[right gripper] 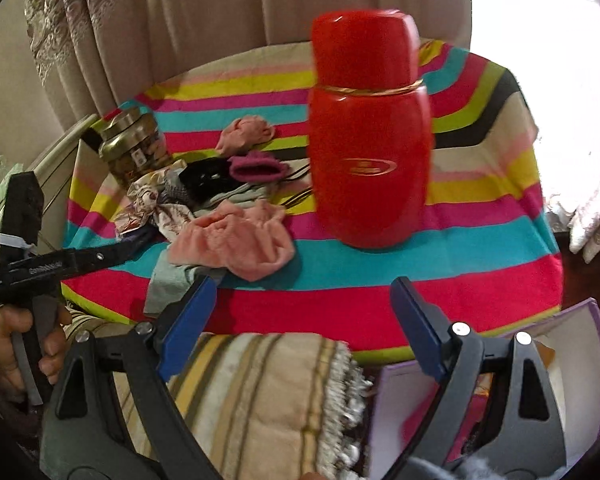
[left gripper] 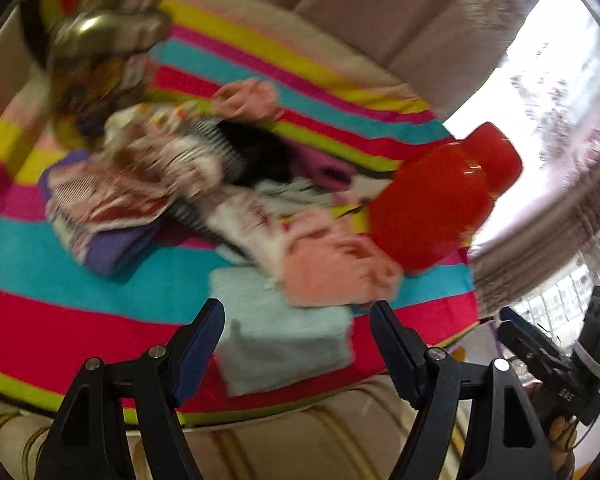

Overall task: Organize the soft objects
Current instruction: 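Move both open tools back over the pile of soft items, then grasp the pink fuzzy sock with the right tool while the left grasps the light-blue towel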

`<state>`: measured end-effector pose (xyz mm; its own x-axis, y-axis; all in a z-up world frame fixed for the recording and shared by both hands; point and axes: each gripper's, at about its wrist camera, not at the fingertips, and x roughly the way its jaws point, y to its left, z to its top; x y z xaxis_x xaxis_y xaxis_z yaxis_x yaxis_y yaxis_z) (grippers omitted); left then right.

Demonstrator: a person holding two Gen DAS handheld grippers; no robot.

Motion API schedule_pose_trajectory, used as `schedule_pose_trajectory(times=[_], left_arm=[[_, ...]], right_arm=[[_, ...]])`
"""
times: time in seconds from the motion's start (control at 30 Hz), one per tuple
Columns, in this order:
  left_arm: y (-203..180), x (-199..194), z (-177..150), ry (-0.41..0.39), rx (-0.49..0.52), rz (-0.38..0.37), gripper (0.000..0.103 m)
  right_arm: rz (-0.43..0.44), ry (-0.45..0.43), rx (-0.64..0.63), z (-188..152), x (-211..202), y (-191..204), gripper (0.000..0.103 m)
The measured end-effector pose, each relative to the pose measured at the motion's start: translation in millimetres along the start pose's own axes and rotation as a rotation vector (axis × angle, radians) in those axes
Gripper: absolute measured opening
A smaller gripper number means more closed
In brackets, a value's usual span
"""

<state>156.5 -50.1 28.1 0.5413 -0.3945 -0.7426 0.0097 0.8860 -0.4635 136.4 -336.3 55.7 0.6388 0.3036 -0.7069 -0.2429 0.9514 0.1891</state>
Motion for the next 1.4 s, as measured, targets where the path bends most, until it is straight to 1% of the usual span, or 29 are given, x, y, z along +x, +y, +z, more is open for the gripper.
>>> schedule_pose_trajectory(times=[0.1,0.2,0.5,0.6,0.8,0.87,1.07,1.1,1.13,1.17,1.2,1.23,1.27,1.3,1.33,1.4], left_arm=[[12,10,-3,0.047,-0.045,0.041,0.076],[18,18,-6,0.076,-0.066,0.043,0.076],[26,40,-8,0.132,-0.077,0.036,0.076],[25,46,-8,0.149,-0.073,0.035,0.075],[22,52,-7,0.154,-0.052,0.031,0.075],[20,52,-7,0.154,-0.041,0.031,0.072],[13,59,-7,0.162,0.001,0.028,0.057],[13,59,-7,0.164,0.003,0.023,0.052],[13,60,-8,0.165,0.005,0.018,0.046],[14,61,-8,0.170,0.005,0.008,0.040],[14,63,-8,0.174,0.004,0.001,0.030],[14,64,-9,0.175,0.003,-0.005,0.028],[14,63,-9,0.173,0.003,-0.008,0.026],[13,61,-9,0.166,0.004,-0.014,0.022],[13,60,-9,0.161,0.005,-0.016,0.021],[13,56,-9,0.146,0.001,-0.026,0.019]], right_arm=[[0.028,0.031,-0.009,5,16,9,0.090],[0.042,0.057,-0.030,10,32,20,0.090],[0.090,0.149,-0.069,26,81,49,0.090],[0.093,0.180,-0.084,30,96,56,0.090],[0.106,0.234,-0.085,35,121,64,0.090],[0.103,0.247,-0.083,38,129,66,0.090],[0.080,0.295,-0.055,42,153,64,0.090],[0.079,0.305,-0.049,42,156,63,0.085],[0.078,0.315,-0.044,41,159,62,0.074],[0.079,0.333,-0.039,39,164,62,0.067],[0.078,0.340,-0.036,38,165,61,0.054],[0.078,0.341,-0.034,37,165,60,0.042],[0.075,0.336,-0.033,36,164,59,0.037],[0.069,0.326,-0.032,36,162,59,0.027],[0.066,0.320,-0.031,37,160,58,0.023],[0.068,0.303,-0.026,37,154,57,0.019]])
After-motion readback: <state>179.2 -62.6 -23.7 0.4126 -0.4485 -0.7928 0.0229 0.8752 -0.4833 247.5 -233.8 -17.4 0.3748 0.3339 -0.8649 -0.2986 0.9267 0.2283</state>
